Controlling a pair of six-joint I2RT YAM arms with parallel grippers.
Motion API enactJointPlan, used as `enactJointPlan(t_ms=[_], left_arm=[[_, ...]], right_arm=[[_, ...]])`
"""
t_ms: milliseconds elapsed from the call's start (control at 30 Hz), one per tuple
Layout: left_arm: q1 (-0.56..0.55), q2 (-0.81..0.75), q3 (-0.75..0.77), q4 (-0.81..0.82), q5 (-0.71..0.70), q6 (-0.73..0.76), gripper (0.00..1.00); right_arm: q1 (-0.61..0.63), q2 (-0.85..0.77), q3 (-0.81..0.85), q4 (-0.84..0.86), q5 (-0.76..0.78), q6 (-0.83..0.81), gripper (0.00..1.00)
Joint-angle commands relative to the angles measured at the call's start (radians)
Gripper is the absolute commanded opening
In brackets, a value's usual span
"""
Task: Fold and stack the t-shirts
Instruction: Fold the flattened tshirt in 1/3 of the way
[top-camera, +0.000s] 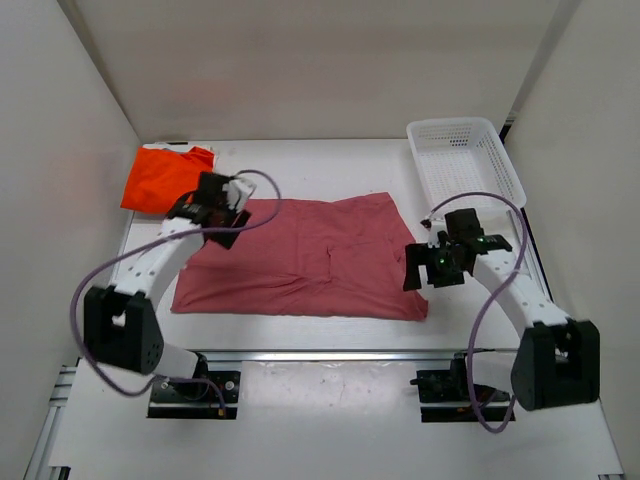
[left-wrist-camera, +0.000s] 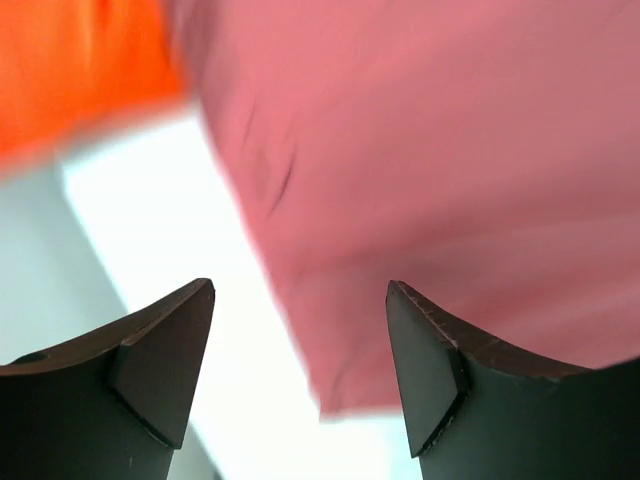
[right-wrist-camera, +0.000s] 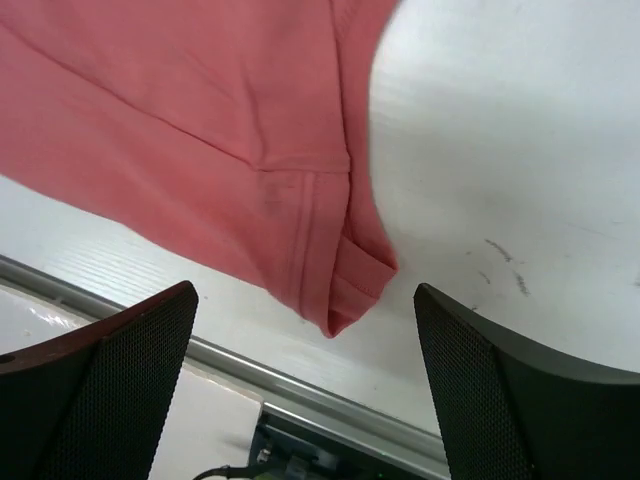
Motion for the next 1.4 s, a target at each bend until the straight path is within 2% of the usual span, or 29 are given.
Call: enactJointPlan(t_ms=[0, 100, 200, 267, 400, 500, 667, 733, 767, 800, 833, 867, 900, 933, 967, 1033, 1133, 1367], left_arm=[[0.098, -0.108, -0.162, -0.09, -0.042, 0.073, 0.8], [0.309, -0.164, -0.236, -0.104, -0.026, 0.102, 0.8], [0.394, -0.156, -0.293, -0.14, -0.024, 0.131, 0.8], [0.405, -0.142, -0.325, -0.141, -0.006, 0.14, 0.8], [0.365, -0.103, -0.425, -0.055, -0.1, 0.166, 0.81], [0.403, -0.063, -0.399, -0.043, -0.078, 0.182, 0.81], [0.386, -0.004, -0.404, 0.008, -0.139, 0.212, 0.8], [0.37, 0.046, -0.398, 0.008, -0.119, 0.211, 0.78], [0.362, 0.048, -0.401, 0.013, -0.108, 0.206, 0.77], [0.348, 0.045, -0.402, 0.03, -0.111, 0.205, 0.74], [0.33, 0.046, -0.417, 0.048, -0.113, 0.205, 0.68], [0.322, 0.043, -0.424, 0.053, -0.111, 0.202, 0.64], [0.308, 0.045, -0.427, 0.053, -0.111, 0.22, 0.53], [0.299, 0.049, -0.439, 0.054, -0.122, 0.217, 0.38], [0.305, 0.049, -0.442, 0.054, -0.124, 0.228, 0.16], [0.316, 0.049, -0.441, 0.025, -0.127, 0.243, 0.0], [0.356, 0.017, -0.425, -0.039, -0.13, 0.277, 0.0], [0.357, -0.032, -0.339, -0.263, -0.081, 0.328, 0.0]], right_arm=[[-0.026, 0.127, 0.022, -0.109, -0.004, 0.001, 0.93], [-0.008, 0.166, 0.024, -0.117, 0.026, 0.002, 0.91], [-0.005, 0.195, 0.021, -0.133, 0.025, 0.002, 0.88], [-0.008, 0.228, 0.018, -0.13, 0.016, 0.042, 0.87], [-0.008, 0.3, -0.016, -0.101, -0.003, 0.076, 0.83], [-0.035, 0.327, -0.024, -0.074, -0.007, 0.078, 0.8], [-0.002, 0.339, -0.03, -0.054, 0.022, 0.076, 0.63], [0.006, 0.336, -0.024, -0.046, 0.016, 0.084, 0.46], [0.009, 0.334, -0.031, -0.046, 0.017, 0.081, 0.33], [0.012, 0.325, -0.021, -0.045, 0.028, 0.088, 0.25], [0.011, 0.324, -0.021, -0.052, 0.034, 0.081, 0.12], [0.015, 0.319, -0.017, -0.045, 0.04, 0.075, 0.05], [0.005, 0.325, -0.011, -0.048, 0.04, 0.07, 0.0], [-0.012, 0.318, -0.004, -0.055, 0.034, 0.059, 0.0], [-0.021, 0.318, -0.001, -0.066, 0.033, 0.044, 0.0], [-0.061, 0.311, 0.025, -0.107, 0.028, 0.013, 0.0], [-0.121, 0.287, 0.081, -0.198, -0.041, -0.022, 0.0], [-0.022, 0.243, 0.197, -0.342, -0.081, -0.077, 0.0]])
